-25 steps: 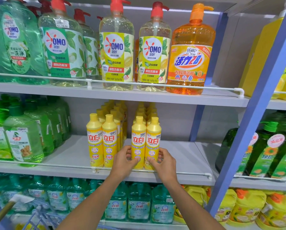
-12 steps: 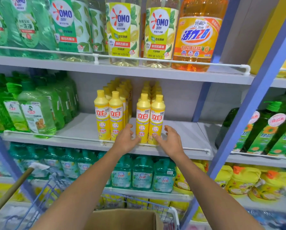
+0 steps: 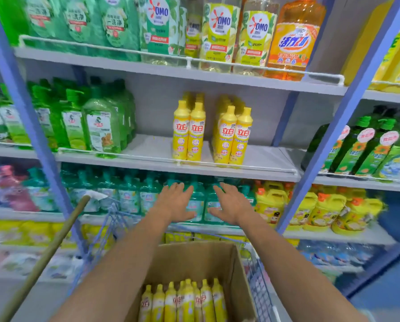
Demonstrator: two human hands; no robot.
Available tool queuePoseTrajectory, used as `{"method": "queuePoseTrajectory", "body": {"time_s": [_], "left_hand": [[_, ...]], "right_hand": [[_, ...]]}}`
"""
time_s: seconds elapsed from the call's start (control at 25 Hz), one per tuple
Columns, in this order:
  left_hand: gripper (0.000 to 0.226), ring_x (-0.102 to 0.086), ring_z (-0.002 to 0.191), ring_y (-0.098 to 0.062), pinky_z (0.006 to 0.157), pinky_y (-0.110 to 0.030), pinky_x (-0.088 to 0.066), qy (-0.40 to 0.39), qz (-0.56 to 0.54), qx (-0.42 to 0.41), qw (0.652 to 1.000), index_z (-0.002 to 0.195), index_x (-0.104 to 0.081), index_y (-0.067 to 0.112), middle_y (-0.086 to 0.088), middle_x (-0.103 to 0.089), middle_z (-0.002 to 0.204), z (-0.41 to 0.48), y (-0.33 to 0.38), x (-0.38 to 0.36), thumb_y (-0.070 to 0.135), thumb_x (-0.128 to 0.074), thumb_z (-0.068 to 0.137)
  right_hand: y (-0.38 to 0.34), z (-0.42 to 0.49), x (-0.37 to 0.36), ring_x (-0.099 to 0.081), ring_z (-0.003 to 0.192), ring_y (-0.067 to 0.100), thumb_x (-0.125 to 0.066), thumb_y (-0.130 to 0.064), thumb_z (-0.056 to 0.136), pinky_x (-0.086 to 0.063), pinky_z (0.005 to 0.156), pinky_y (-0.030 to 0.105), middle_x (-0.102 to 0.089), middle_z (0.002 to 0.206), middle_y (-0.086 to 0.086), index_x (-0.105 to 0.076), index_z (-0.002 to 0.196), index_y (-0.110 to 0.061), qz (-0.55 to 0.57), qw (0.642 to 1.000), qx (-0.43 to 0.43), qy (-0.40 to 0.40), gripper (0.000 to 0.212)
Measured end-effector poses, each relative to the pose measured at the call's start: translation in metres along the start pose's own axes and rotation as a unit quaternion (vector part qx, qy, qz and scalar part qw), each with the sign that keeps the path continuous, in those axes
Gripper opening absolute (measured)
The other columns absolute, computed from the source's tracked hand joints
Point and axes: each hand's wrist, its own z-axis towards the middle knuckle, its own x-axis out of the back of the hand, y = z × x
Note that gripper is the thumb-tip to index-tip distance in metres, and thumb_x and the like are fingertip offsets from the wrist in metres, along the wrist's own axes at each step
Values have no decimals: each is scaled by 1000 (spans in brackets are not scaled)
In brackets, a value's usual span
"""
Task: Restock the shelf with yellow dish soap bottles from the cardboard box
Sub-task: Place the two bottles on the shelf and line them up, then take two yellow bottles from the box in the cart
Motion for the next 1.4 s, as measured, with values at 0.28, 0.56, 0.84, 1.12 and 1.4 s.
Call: {"method": "queuePoseTrajectory", "body": {"time_s": [0.28, 0.56, 0.84, 1.12, 1.4], "left_hand": [[93, -30, 145, -36, 118, -52, -28, -125, -88, 84, 985, 155, -22, 19, -14, -34, 156, -98, -39, -107, 70, -55, 85], [84, -41, 135, -37, 110, -48, -38, -253, -158, 137, 945, 150, -29, 16, -15, -42, 147, -130, -44, -227, 63, -57, 86], [85, -40, 135, -40, 107, -49, -41, -346, -206, 166, 900, 152, -24, 14, -18, -36, 151, -114, -28, -322, 60, -58, 90], [82, -45, 133, -39, 105, -42, -43, -342, -237, 222, 882, 153, -27, 12, -20, -44, 146, -68, -52, -410, 53, -63, 91], [42, -59, 114, -36, 89, -38, -45, -262, -319, 253, 875, 117, -58, 7, -17, -65, 117, -24, -73, -521, 36, -71, 89]], "right_hand": [[-70, -31, -98, -25, 148, 35, -49, -65, 93, -34, 116, 51, -23, 163, 12, -22, 157, -17, 0, 994, 25, -107, 83], [-59, -49, -221, -38, 135, 36, -53, -61, 93, -45, 104, 48, -39, 147, 14, -27, 154, -16, 45, 973, -6, -225, 80], [-21, -44, -328, -31, 144, 36, -49, -63, 93, -42, 109, 48, -34, 155, 14, -31, 153, -14, 82, 942, -41, -324, 79], [26, -18, -417, -42, 136, 35, -55, -56, 93, -44, 106, 46, -39, 150, 13, -35, 148, -11, 102, 926, -112, -347, 74], [59, 7, -521, -44, 134, 38, -64, -51, 88, -45, 105, 45, -35, 152, 14, -45, 141, -14, 158, 921, -201, -293, 67]]}}
